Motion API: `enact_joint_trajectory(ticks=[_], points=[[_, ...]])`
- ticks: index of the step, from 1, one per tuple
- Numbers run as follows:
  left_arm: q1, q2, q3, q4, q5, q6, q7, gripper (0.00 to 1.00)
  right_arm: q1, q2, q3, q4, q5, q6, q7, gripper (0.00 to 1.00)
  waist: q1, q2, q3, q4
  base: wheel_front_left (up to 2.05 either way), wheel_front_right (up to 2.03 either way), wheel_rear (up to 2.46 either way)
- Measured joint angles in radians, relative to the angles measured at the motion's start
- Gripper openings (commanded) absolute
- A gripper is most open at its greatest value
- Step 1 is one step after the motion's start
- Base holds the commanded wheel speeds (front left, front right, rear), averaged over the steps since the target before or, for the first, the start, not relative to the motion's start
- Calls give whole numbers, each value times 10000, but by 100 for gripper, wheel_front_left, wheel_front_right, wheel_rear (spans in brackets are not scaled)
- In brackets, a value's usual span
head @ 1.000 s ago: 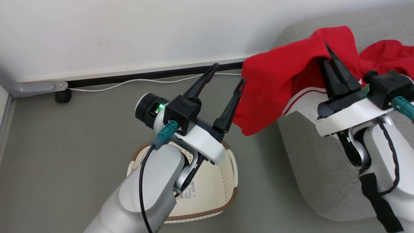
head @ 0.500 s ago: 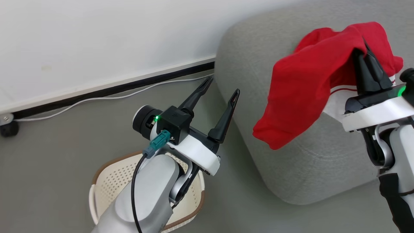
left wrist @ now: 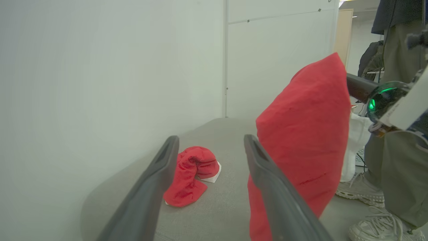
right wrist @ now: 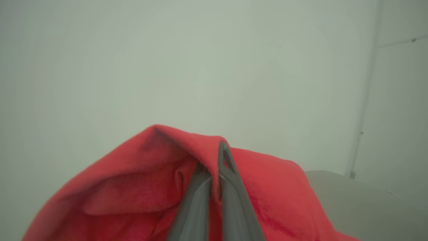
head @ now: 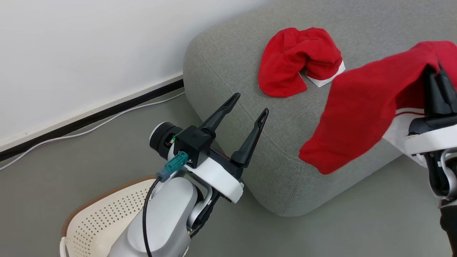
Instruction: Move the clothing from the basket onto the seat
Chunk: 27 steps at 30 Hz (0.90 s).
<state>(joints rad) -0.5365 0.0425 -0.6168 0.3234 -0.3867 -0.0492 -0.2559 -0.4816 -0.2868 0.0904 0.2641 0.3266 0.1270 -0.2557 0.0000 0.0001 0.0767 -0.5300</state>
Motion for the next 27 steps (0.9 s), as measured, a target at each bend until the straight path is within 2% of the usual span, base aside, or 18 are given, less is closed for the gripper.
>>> enact_joint_trajectory(ticks=[9, 19, 27], points=[[-33, 17, -560, 12, -10, -96, -2, 100, 103, -533, -936, -174, 161, 0, 0, 0, 0, 0, 607, -137, 0, 0, 0], [-709, 63, -1262, 316, 81, 153, -2, 100, -2006, -1344, -1871, 594, 736, 0, -2, 0, 0, -1, 2157, -107, 0, 0, 0], [-1594, 117, -2023, 637, 81, 387, -4, 100, -3391, -2243, -2767, 1133, 736, 0, -2, 0, 1, 0, 3680, 411, 0, 0, 0]])
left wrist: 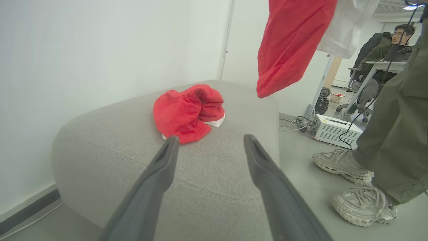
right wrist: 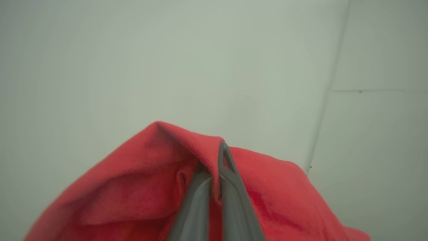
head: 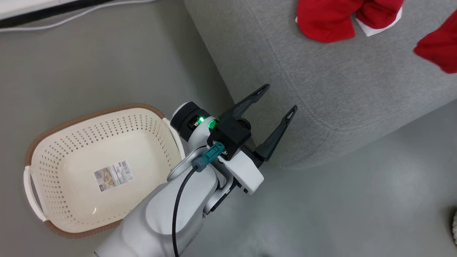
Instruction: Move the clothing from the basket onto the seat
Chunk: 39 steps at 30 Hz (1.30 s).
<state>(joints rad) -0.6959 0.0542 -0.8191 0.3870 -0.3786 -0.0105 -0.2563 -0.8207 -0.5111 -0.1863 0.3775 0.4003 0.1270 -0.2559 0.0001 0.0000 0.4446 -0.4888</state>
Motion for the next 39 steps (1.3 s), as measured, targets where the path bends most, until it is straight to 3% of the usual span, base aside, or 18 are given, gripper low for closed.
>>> enact_joint_trajectory(ticks=[9, 21, 27, 36, 37, 39], points=[[-849, 29, -648, 290, -6, 286, -6, 100, -1518, -541, -546, 911, 27, 0, 0, 0, 0, 0, 1512, 620, 0, 0, 0], [-1545, 38, -1519, 309, -385, 752, -6, 100, -3707, -1866, -1060, 3670, -640, 8, -2, 0, -1, 0, 3054, 1801, 0, 0, 0], [-1548, 40, -1873, 211, -560, 972, -6, 100, -4557, -1916, -1308, 4721, -1139, 8, -2, 0, 0, 0, 3492, 2300, 0, 0, 0], [-1548, 38, -1969, 0, -754, 1179, -6, 100, -4444, -1517, -259, 5985, -754, 10, -2, 0, -1, 0, 3617, 2773, 0, 0, 0], [-1548, 33, -1975, -36, -803, 1181, -6, 100, -4331, -1536, -209, 6138, -629, 10, -2, 2, 0, 0, 3589, 2816, 0, 0, 0], [-1548, 29, -1975, -94, -836, 1189, -6, 100, -4092, -1540, -44, 6376, -326, 8, -2, 61, -1, 0, 3527, 2893, 0, 0, 0]])
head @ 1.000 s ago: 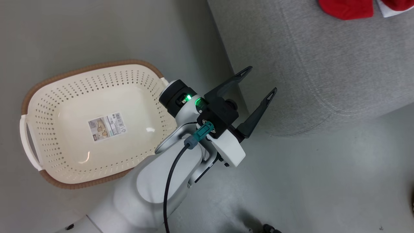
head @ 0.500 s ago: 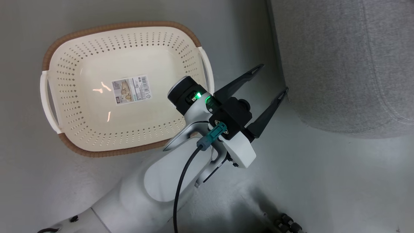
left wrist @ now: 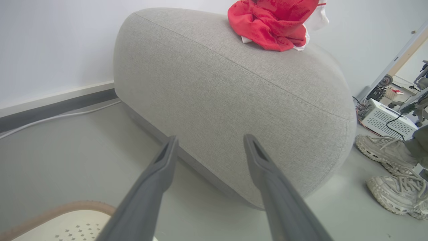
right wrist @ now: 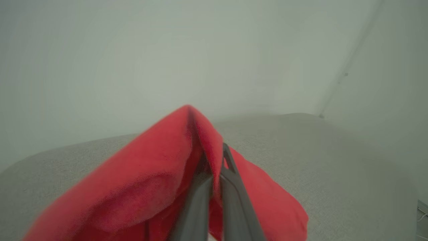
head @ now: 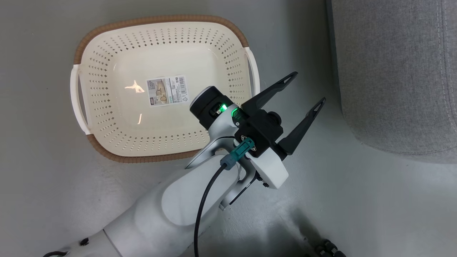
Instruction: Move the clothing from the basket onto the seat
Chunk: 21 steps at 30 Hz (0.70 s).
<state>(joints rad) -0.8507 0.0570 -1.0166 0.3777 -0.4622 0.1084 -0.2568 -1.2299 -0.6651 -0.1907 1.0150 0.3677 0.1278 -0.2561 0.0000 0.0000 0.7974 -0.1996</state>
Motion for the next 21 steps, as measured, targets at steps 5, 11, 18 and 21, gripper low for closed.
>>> enact_joint_trajectory(ticks=[5, 11, 18, 21], points=[[22, -6, 94, -113, -75, 84, 0, 100, 815, 142, 853, 190, 855, 0, 0, 100, 0, 0, -264, 136, 0, 0, 0], [316, -19, 481, -343, -79, 150, 0, 100, 2369, 178, 2127, -372, 1735, 0, 2, 100, 0, 0, -826, 290, 0, 0, 0], [1126, -36, 1243, -512, 38, 161, 0, 100, 3651, 63, 3072, -1797, 2510, 2, 2, 100, 0, 0, -1673, 537, 0, 0, 0], [1566, -48, 1649, -593, 119, 163, 0, 100, 4198, 109, 3329, -2288, 2732, 0, 4, 100, 0, 0, -2089, 661, 0, 0, 0]])
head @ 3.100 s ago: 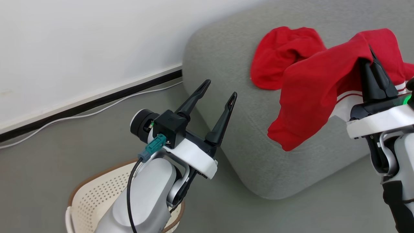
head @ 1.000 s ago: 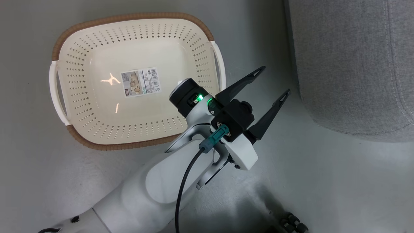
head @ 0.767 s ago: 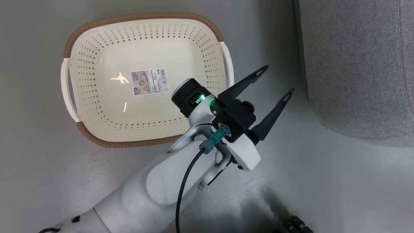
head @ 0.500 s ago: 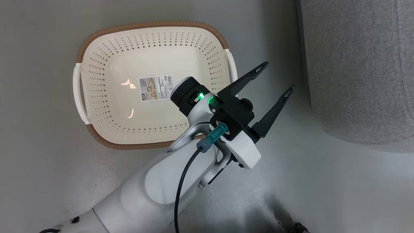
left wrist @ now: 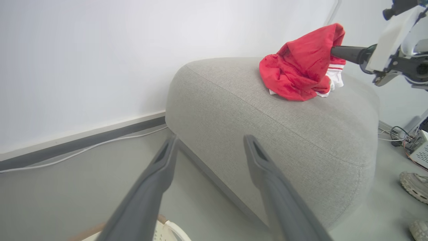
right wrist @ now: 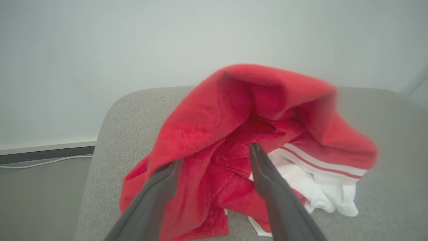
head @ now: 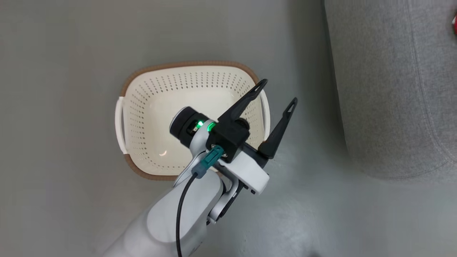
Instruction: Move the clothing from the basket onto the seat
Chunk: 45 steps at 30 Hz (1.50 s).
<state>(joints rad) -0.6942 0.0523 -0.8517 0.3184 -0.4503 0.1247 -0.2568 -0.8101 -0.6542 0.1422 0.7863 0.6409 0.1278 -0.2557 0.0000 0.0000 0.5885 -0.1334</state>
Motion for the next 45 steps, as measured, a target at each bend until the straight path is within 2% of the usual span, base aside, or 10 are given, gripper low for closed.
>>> enact_joint_trajectory(ticks=[11, 22, 32, 38, 45], points=[[1840, -50, 1847, -203, 552, -17, 2, 100, 1352, 642, 1212, -1419, 213, 0, 0, 100, 0, 0, -1615, 598, 0, 0, 0], [3714, -77, 4293, -318, 1243, -92, 2, 100, 2263, 1432, 1360, -2295, -134, 0, 0, 100, 0, 0, -3209, 1316, 0, 0, 0], [5149, -75, 6602, -598, 1921, -259, 2, 100, 3497, 2236, 953, -3099, -389, 0, 0, 100, 0, 0, -4409, 1621, 0, 0, 0], [5742, -79, 7260, -591, 2130, -548, 4, 100, 4269, 2608, 489, -3511, -888, 0, 0, 100, 0, 0, -4913, 1660, 0, 0, 0], [6557, -88, 8075, -527, 2219, -763, 4, 100, 5542, 3359, -56, -3977, -1538, 0, 0, 100, 0, 0, -5577, 1535, 0, 0, 0]])
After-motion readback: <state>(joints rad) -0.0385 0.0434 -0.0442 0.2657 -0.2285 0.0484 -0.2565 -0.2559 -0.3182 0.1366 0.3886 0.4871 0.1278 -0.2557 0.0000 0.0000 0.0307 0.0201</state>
